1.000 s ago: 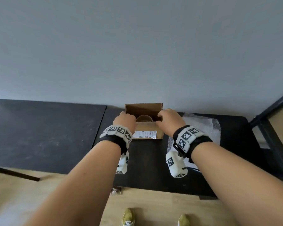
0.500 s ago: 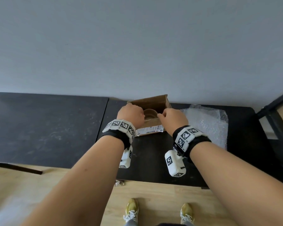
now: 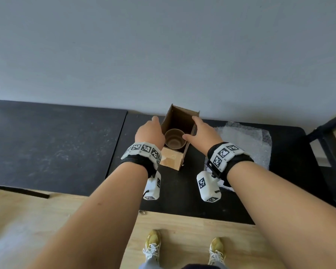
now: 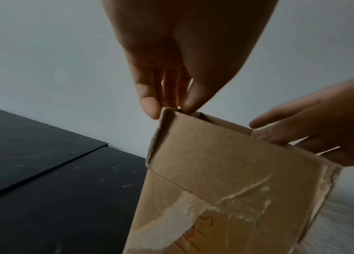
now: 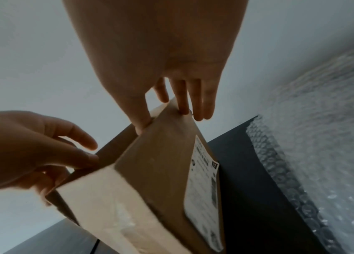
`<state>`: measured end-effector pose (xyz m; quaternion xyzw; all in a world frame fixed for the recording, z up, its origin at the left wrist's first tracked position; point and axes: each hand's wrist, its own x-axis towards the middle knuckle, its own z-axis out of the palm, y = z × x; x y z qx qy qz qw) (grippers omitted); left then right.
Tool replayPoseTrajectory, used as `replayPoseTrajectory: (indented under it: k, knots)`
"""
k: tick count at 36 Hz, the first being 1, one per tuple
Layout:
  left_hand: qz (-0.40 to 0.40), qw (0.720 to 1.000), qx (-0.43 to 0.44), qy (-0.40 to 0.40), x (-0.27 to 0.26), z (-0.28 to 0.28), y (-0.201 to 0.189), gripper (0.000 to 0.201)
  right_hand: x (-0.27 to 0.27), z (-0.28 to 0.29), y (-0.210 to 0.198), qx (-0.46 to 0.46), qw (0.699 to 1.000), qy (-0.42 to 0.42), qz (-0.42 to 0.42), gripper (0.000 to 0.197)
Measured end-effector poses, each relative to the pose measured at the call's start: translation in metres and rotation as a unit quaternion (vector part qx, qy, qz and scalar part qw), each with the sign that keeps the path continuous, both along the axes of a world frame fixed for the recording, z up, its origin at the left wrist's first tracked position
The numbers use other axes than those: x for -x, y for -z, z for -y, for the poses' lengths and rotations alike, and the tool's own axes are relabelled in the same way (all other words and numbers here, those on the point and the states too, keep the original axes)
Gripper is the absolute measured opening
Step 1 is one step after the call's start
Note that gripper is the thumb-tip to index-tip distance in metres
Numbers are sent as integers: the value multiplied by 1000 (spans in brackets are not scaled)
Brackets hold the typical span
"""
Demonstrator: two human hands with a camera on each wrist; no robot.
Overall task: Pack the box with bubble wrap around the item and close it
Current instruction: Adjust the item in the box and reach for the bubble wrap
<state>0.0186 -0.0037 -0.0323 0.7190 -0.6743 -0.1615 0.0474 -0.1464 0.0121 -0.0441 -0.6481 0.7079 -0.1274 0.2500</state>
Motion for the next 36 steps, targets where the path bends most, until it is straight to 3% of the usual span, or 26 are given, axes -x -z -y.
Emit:
replayPoseTrajectory:
  k: [6,11,17,20,24,31,36]
  knots:
    - [-82,996,19,-31,7,-15,3,19,-5,5,4,-5,1000,-3,10,77]
    - [-78,997,15,-19,16,-21,7,18,4,8,4,9,1000,-12,2,69]
    - [8,1000,8,5,27,-20,7,27,23,1,2,42,998,33,37,46]
    - [121,993,3,9,41,-23,6,34,46,-6,3,33,997,67,29,43]
    - [155,986,58,16,60,-22,0,28,78,-18,4,14,995,94,16,44]
    - [86,970,161,162,105,-22,-4,27,127,-40,11,-20,988,154,17,46]
    - [-8,965,82,250,142,-26,11,34,150,-55,27,-54,980,192,11,48]
